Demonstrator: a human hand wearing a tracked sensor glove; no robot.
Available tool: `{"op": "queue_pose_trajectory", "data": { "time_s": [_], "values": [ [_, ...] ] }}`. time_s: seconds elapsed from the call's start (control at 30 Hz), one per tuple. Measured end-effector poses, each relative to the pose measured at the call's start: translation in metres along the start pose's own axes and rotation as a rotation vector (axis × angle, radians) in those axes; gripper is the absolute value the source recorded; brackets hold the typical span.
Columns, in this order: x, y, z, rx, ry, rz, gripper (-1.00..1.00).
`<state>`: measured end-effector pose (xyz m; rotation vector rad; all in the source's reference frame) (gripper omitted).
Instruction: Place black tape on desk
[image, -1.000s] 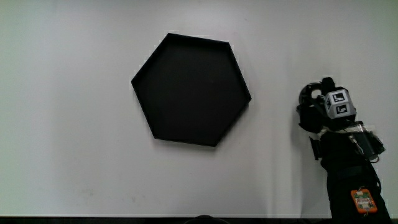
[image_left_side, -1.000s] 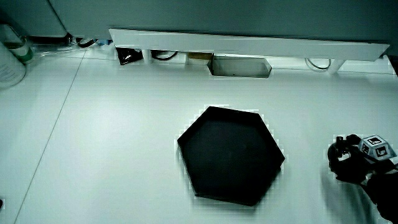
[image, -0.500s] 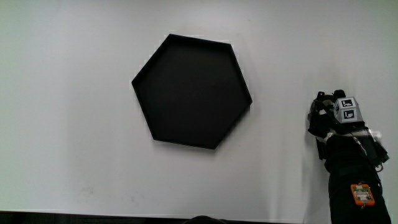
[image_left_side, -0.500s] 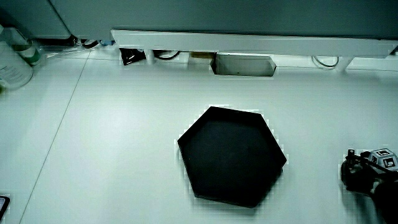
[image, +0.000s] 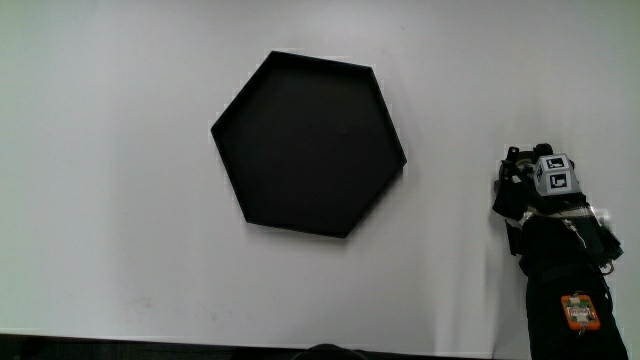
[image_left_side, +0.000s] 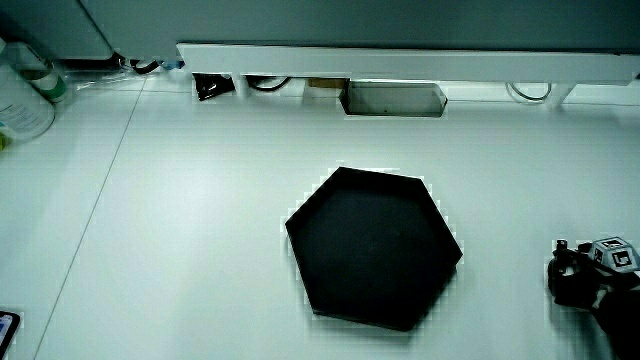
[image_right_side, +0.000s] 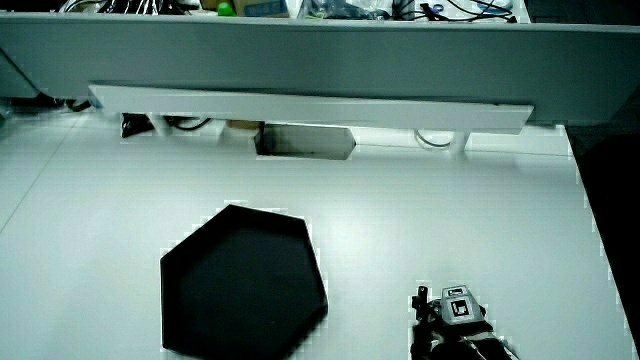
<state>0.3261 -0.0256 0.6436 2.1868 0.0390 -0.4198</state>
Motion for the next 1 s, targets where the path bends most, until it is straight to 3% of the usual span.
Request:
{"op": "queue_pose_trajectory", "data": {
  "time_s": [0.03,0.13,0.17,0.27,0.47,0.53,0.57,0.63,0.67,0.73,0.77,0.8,0.87,0.9,1.0],
  "values": [
    [0.001,0.003,-0.003,-0.009,-0.003,-0.015,-0.56],
    [0.001,0.002,-0.003,-0.022,0.021,0.011,-0.67],
    [0.002,0.002,-0.003,0.003,0.012,-0.017,-0.7],
    [-0.001,-0.005,0.007,0.045,0.042,0.027,-0.81],
    [0.004,-0.018,0.011,0.164,0.09,0.032,-1.0],
    [0.011,-0.019,0.007,0.207,0.136,0.019,-1.0],
    [0.013,-0.022,0.005,0.216,0.168,0.059,-1.0],
    [0.018,-0.028,0.002,0.265,0.239,0.059,-1.0],
    [0.018,-0.038,0.005,0.305,0.257,0.074,-1.0],
    [0.017,-0.048,0.008,0.332,0.293,0.107,-1.0],
    [0.019,-0.043,0.0,0.344,0.302,0.096,-1.0],
    [0.013,-0.071,0.022,0.383,0.331,0.141,-1.0],
    [0.012,-0.077,0.021,0.4,0.323,0.146,-1.0],
    [0.017,-0.062,0.003,0.392,0.331,0.116,-1.0],
    [0.018,-0.065,0.0,0.419,0.322,0.114,-1.0]
  ]
}}
